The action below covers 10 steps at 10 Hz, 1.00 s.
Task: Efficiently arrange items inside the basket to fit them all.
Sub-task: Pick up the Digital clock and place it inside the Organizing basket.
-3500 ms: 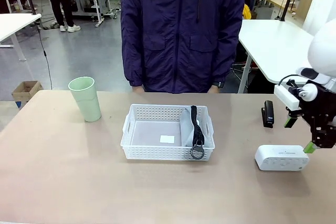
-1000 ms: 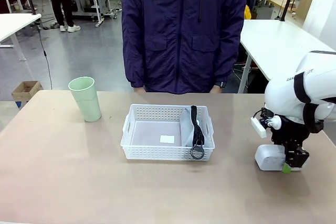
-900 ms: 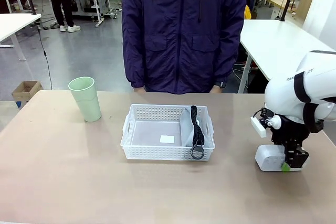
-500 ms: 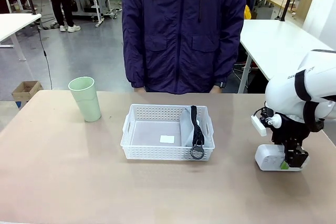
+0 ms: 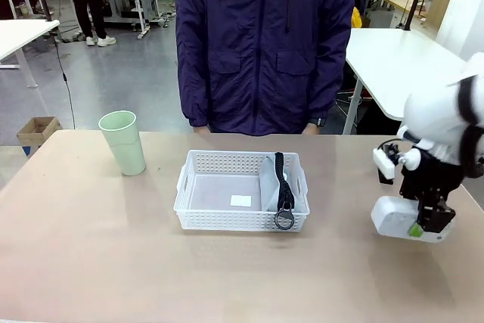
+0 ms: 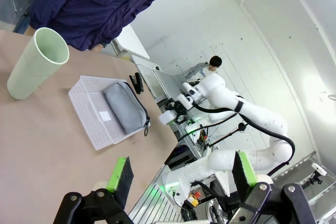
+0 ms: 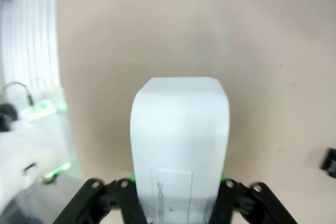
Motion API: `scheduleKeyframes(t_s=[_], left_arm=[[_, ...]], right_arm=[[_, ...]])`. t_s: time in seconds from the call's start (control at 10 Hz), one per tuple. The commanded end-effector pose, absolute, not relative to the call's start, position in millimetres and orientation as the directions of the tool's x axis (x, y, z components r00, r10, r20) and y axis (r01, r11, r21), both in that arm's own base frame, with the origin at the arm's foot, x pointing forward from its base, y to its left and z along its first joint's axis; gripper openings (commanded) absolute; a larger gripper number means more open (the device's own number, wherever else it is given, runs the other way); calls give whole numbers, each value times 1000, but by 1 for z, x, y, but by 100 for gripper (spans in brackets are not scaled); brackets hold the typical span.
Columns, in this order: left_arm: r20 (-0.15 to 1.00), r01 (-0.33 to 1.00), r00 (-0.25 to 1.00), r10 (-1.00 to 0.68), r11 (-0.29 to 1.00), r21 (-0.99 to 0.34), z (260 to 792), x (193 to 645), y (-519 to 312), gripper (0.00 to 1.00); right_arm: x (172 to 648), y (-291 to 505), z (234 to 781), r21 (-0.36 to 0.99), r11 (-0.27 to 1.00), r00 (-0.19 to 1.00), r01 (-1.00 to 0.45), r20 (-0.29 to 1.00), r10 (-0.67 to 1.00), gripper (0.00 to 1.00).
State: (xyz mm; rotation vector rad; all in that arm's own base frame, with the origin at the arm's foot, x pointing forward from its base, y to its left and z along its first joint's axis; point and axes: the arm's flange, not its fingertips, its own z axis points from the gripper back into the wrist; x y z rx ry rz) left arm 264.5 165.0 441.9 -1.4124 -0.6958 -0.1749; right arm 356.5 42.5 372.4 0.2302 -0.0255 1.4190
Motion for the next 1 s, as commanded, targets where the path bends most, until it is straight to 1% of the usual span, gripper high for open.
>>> scheduleKeyframes(t_s=[0.0, 0.1, 0.2, 0.3, 0.4, 0.5, 0.6, 0.7, 0.8, 0.9], left_arm=[[557, 530, 778, 290, 173, -830, 443, 264, 165, 100], [557, 530, 778, 290, 173, -830, 443, 264, 165, 100], [557, 530, 778, 290, 173, -830, 443, 264, 165, 100], [557, 530, 778, 290, 173, -830, 443, 264, 165, 100], [557, 530, 778, 290, 173, -830, 443, 264, 165, 100], [557, 530, 778, 290, 173, -830, 443, 264, 165, 100], [557, 530, 778, 290, 173, -830, 443, 264, 165, 100], [557, 530, 778, 290, 173, -830, 443, 264, 165, 100], [557, 530, 778, 290, 173, -830, 443, 264, 165, 100], [557, 530, 778, 290, 173, -830, 443, 264, 165, 100]], right_arm=[[326, 44, 443, 119, 314, 334, -942, 233, 913, 0], [321, 48, 459, 158, 425, 453, -891, 322, 831, 0], [322, 49, 465, 156, 557, 567, -815, 408, 715, 0], [326, 51, 469, 217, 635, 645, -741, 491, 585, 0], [327, 54, 471, 313, 626, 679, -714, 525, 513, 0], [326, 57, 473, 468, 516, 693, -717, 557, 457, 0], [325, 57, 471, 517, 494, 714, -699, 547, 438, 0], [325, 61, 469, 549, 451, 710, -704, 524, 470, 0], [325, 61, 465, 530, 402, 660, -747, 513, 549, 0], [327, 57, 476, 509, 506, 717, -697, 514, 470, 0]])
